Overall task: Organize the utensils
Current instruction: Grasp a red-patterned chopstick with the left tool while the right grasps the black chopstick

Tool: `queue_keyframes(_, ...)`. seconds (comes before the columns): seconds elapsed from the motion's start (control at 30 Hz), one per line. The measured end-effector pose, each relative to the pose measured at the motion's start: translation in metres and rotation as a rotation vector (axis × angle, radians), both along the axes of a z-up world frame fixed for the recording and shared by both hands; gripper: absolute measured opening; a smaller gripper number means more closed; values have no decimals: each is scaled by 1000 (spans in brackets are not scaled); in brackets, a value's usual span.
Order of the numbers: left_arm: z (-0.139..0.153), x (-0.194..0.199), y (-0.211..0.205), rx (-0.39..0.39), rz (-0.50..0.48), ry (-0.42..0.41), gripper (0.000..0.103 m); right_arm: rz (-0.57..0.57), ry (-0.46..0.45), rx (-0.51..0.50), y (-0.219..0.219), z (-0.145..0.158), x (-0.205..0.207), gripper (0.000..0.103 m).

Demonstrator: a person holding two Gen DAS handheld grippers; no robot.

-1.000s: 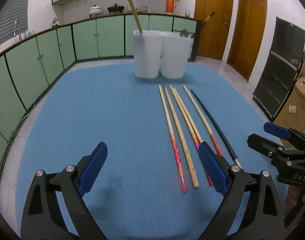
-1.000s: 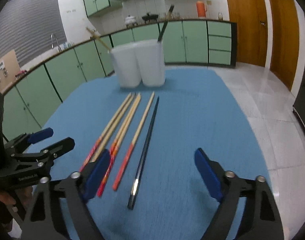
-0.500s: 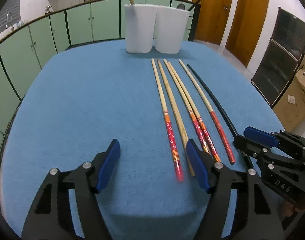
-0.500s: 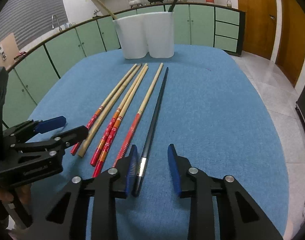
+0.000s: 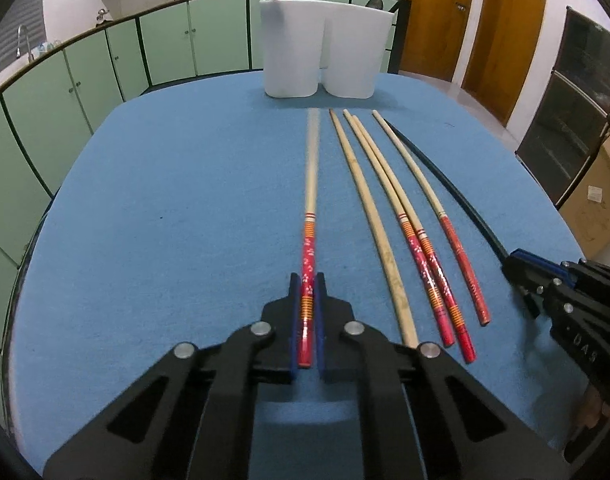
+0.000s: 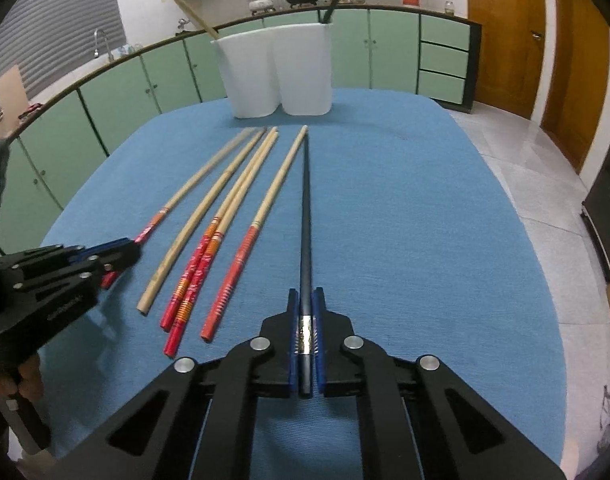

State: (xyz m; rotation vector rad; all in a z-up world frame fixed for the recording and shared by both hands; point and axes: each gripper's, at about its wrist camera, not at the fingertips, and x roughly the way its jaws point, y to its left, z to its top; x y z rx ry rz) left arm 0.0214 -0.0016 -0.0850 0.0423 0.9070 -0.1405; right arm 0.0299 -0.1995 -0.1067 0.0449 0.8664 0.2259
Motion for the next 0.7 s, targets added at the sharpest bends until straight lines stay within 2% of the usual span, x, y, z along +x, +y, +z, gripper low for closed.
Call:
queue_keyframes(0.27, 2, -4, 14, -6, 73, -6, 5, -70, 15, 20, -16, 0, 1, 7)
queue_keyframes(0.4, 1, 9, 12, -3, 74, -3, 5, -80, 15, 22, -16, 0, 15, 7)
queue_keyframes(0.5, 2, 13, 11, 1, 64, -6, 7, -66, 19, 60, -19, 0, 25, 7)
queue_keyframes(0.57, 2, 11, 12, -15, 51, -8, 17, -60, 16, 66, -20, 0, 25, 9)
queue_keyframes(0.6, 2, 10, 11, -19, 46, -10, 29, -49, 7, 70, -21, 1, 22, 12)
queue_keyframes(0.63, 2, 7, 11, -16, 43, -13, 40, -37, 1, 76, -22, 1, 18, 20)
queue_keyframes(0.7, 2, 0, 11, -19, 31, -14, 45, -6, -7, 80, -23, 2, 7, 34)
